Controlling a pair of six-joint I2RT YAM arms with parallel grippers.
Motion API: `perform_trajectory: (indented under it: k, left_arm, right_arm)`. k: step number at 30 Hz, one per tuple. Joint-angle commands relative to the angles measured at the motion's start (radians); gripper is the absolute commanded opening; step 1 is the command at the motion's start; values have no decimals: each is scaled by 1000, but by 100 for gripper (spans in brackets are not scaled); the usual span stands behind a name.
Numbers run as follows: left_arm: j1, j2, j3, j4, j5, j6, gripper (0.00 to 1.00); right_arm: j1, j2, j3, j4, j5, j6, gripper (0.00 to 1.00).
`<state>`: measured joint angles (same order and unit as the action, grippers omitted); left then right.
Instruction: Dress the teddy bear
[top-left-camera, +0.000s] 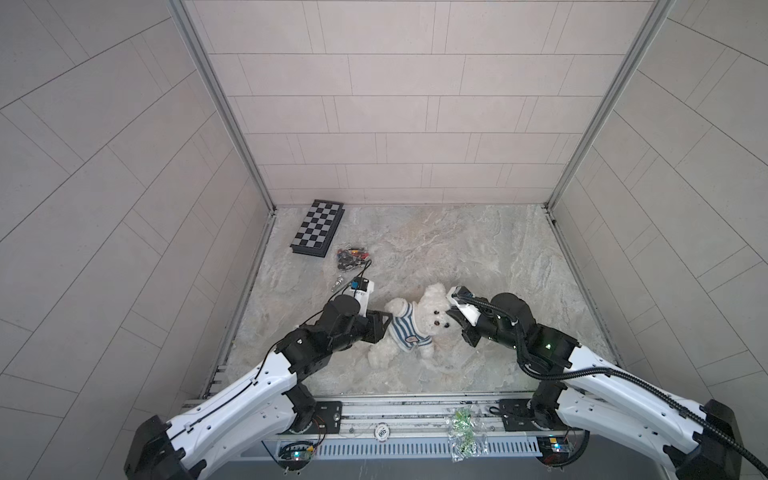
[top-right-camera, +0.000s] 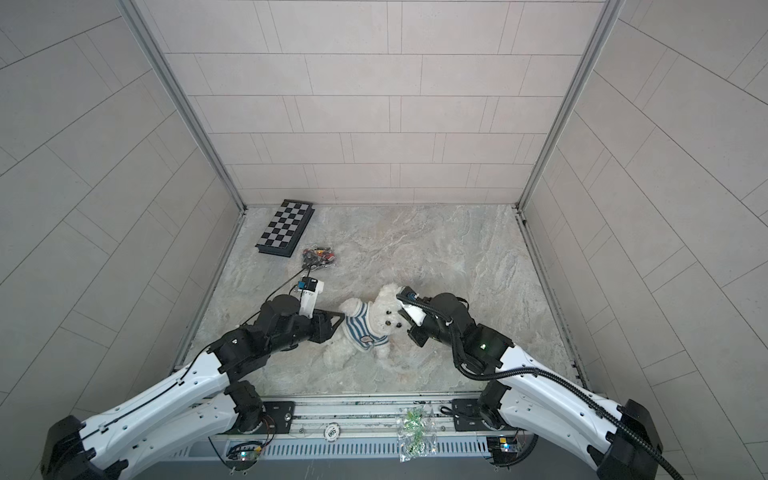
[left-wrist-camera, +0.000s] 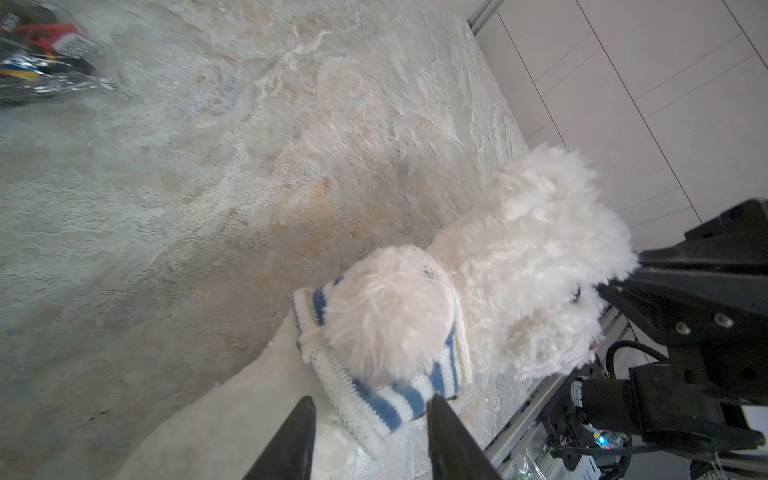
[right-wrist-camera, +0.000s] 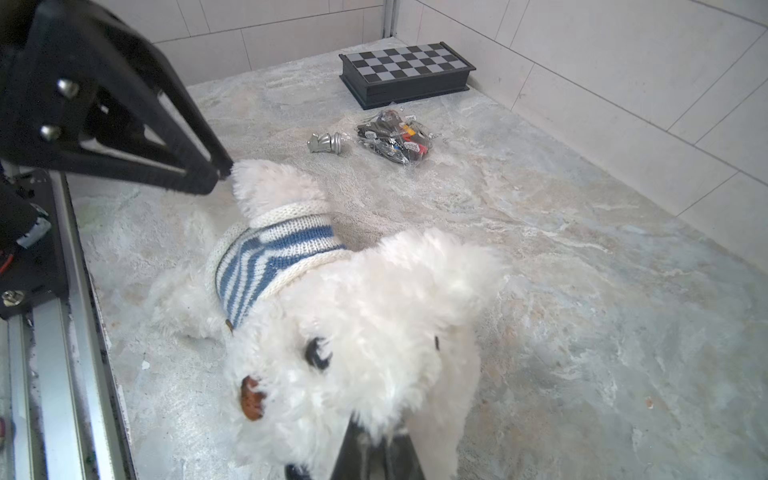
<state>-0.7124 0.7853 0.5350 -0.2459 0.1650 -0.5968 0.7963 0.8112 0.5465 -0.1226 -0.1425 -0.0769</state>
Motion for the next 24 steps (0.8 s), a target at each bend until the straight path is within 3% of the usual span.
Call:
perform_trajectory:
  k: [1,8,12,14,24]
  left_arm:
    - [54,-18,20,-41,59,22,47]
    - [69,-10,23,-20,78,0,47]
    - [202,-57,-61,74,225,-78,44]
    - [259,-60,-76,63,244,-73,41]
    - [237,13,-79,174,316,-111,45]
  right_arm:
    - [32,-34,-2,65,61,-117,0]
    - [35,-68,-15,90,64,-142,0]
    - [35,-89,-25,118,69,-137,0]
    - [35,-95,-28,124,68,-134,0]
    - [35,-101,-28,124,58,-133,0]
